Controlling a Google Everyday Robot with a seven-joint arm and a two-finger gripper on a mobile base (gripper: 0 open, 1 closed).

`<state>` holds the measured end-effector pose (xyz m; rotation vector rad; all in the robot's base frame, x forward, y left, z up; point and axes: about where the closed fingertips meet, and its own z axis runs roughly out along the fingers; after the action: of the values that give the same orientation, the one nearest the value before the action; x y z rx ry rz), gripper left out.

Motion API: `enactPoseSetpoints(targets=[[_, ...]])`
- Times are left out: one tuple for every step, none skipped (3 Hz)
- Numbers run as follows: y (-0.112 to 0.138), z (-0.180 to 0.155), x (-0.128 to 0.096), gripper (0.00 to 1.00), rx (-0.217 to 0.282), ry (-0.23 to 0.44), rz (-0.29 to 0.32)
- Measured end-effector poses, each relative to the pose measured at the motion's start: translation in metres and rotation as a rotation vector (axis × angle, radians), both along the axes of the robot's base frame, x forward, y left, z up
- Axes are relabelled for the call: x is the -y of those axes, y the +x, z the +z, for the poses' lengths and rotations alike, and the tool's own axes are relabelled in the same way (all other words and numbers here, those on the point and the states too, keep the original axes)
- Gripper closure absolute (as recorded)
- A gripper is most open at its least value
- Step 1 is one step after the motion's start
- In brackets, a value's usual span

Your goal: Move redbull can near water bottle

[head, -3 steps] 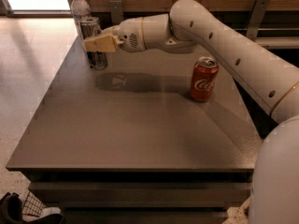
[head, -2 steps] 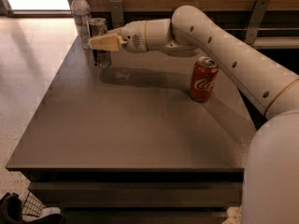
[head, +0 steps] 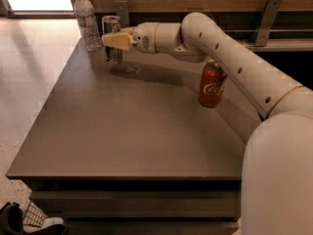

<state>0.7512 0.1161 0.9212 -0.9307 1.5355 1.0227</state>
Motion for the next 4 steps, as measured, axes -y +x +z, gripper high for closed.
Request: enactPoseSetpoints(targets=[[0.016,0.008,0.002,1.00,0.048,-0.039,-0.037],[0.023,0.010,-0.002,1.00,0.063,-0.069,-0.057],[0.039,0.007,-0.028,1.00,0.105,-0.095,-0.113],[0.039,0.007,-0.029,1.00,0.105,-0.095,-0.113]])
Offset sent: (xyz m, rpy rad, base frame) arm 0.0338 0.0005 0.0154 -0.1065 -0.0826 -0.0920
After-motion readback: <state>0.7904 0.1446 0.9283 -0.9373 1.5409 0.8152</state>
